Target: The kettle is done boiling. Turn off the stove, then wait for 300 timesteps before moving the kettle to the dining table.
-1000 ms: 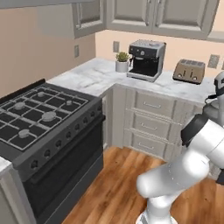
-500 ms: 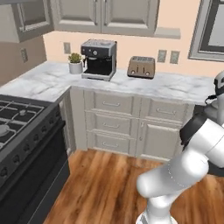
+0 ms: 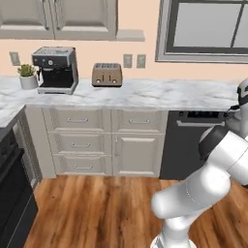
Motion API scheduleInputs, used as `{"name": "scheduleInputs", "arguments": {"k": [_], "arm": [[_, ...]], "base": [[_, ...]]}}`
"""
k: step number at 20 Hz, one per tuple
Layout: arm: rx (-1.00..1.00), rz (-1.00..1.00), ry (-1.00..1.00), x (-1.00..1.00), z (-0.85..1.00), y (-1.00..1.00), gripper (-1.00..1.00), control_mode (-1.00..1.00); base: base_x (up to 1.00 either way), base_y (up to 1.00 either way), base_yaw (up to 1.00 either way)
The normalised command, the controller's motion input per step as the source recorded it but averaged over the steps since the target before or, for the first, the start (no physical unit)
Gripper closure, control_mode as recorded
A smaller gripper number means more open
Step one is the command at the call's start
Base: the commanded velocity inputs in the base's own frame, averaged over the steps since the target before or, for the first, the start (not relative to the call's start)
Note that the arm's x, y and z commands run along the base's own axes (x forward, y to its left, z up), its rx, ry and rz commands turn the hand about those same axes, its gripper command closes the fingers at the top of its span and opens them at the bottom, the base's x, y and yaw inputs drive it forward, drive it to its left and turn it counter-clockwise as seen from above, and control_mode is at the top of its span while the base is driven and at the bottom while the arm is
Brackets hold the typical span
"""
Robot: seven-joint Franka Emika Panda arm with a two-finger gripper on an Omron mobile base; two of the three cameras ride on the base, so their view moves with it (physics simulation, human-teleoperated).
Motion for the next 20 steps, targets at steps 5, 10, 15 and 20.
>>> {"name": "scheduleInputs", "arguments": {"k": [5, 10, 15, 20], "arm": [[0.0, 0.0, 0.0, 0.0, 0.0, 0.0, 1.0, 1.0], [0.0, 0.0, 0.0, 0.0, 0.0, 0.0, 1.0, 1.0], [0.0, 0.0, 0.0, 0.0, 0.0, 0.0, 1.0, 1.0], [0.0, 0.0, 0.0, 0.0, 0.0, 0.0, 1.0, 1.0]], "base": [[0.0, 0.0, -0.5], [0.0, 0.0, -0.5], [0.0, 0.0, -0.51], [0.04, 0.0, -0.52]]}}
